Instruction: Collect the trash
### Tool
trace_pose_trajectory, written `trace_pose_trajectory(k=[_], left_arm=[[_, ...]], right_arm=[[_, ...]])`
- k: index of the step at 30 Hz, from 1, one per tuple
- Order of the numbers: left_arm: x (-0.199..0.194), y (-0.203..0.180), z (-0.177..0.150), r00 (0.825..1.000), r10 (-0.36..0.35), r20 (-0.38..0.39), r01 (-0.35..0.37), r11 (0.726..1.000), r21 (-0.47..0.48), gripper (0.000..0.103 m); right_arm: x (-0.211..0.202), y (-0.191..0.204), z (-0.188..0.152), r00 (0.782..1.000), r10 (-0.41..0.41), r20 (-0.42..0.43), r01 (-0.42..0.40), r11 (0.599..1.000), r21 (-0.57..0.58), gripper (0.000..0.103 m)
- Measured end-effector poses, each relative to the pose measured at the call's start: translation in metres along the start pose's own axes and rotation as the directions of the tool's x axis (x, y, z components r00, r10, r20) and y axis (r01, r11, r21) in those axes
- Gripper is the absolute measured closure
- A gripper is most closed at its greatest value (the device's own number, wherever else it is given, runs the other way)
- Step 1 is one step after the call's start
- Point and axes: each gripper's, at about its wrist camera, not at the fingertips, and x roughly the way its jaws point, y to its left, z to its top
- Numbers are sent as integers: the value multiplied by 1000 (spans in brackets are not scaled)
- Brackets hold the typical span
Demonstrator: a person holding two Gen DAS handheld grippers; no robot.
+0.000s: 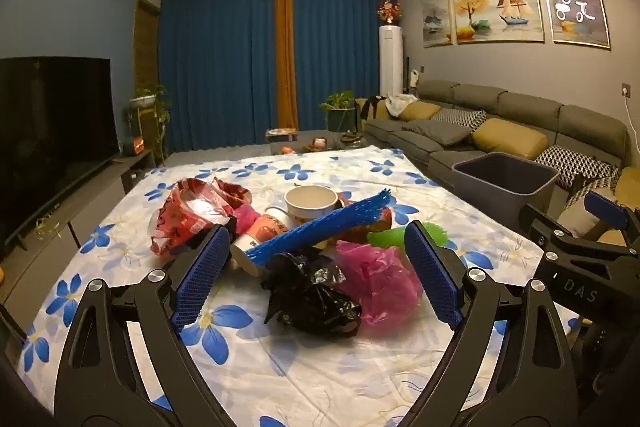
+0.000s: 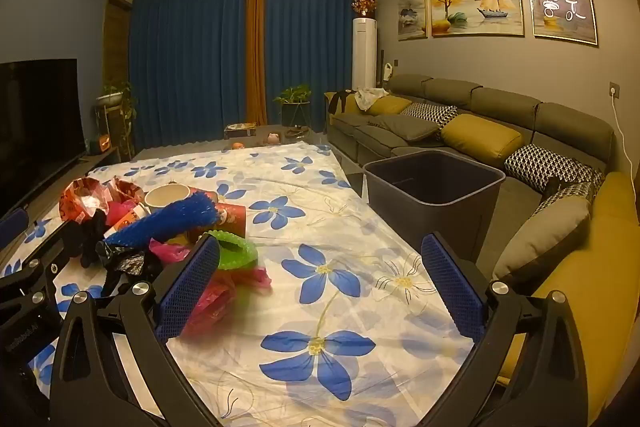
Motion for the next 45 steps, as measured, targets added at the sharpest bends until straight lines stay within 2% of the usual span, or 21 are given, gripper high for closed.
trace_pose_trajectory(k=[6,18,45], left_arm=[[10,3,-3,1000,-8,-10,8,1000,1,15],[-3,-6,-7,1000,4,17,-4,1000,-4,15],[0,4,-3,1000,7,5,-7,1000,-20,15]], right_arm=[[-1,1,-2,1000,-4,-1,4,1000,-3,5],[-2,-2,0,1000,-10,5,10,1000,0,5],[-2,-3,1,1000,-22,11,22,1000,-6,5]])
